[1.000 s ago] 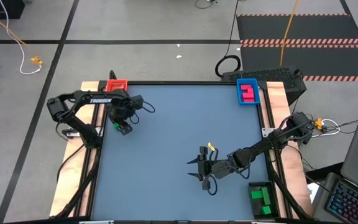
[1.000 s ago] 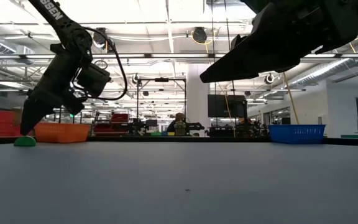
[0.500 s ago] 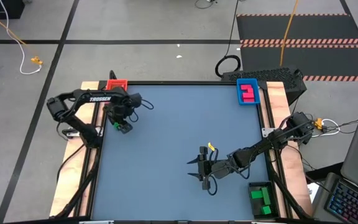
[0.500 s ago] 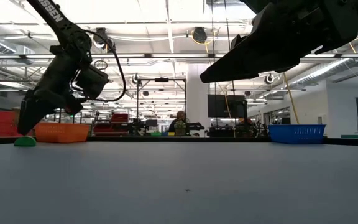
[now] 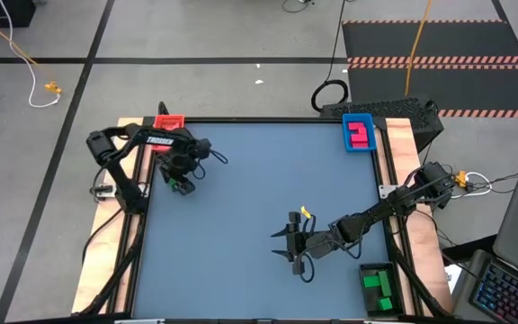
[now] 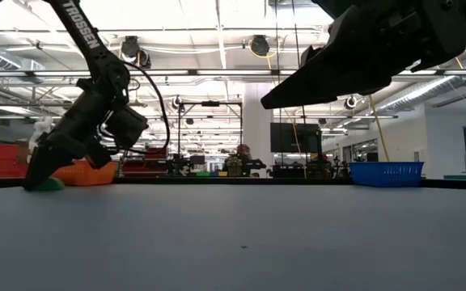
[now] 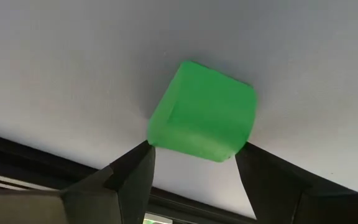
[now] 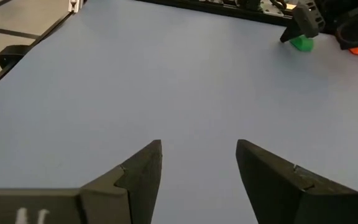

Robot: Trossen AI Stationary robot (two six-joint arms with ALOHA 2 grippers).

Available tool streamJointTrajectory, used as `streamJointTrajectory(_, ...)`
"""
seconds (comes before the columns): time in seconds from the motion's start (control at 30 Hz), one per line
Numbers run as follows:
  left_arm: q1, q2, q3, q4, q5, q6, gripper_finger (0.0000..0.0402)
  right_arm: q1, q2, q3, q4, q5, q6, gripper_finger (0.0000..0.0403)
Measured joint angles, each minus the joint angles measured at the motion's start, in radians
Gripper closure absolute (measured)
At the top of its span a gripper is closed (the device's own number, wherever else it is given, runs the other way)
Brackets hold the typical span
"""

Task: Sort & place blocks by color
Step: Put the green block into the black bin

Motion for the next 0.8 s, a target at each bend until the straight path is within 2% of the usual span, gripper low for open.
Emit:
streamJointTrajectory(0.3,-0.018,0.01,0.017,-0.011,-0.029,0.041,0.0174,0.0,0.0,0.0,-0.01,0.0,0.0,0.02)
streamJointTrajectory(0.47,-0.053,-0.024,0.084,-0.057,-0.102,0.082,0.0174,0.0,0.0,0.0,-0.012,0.0,0.0,0.02)
streamJointTrajectory(0.8,-0.066,-0.035,0.113,-0.036,-0.08,0.112,0.0174,0.0,0.0,0.0,-0.016,0.0,0.008,0.02)
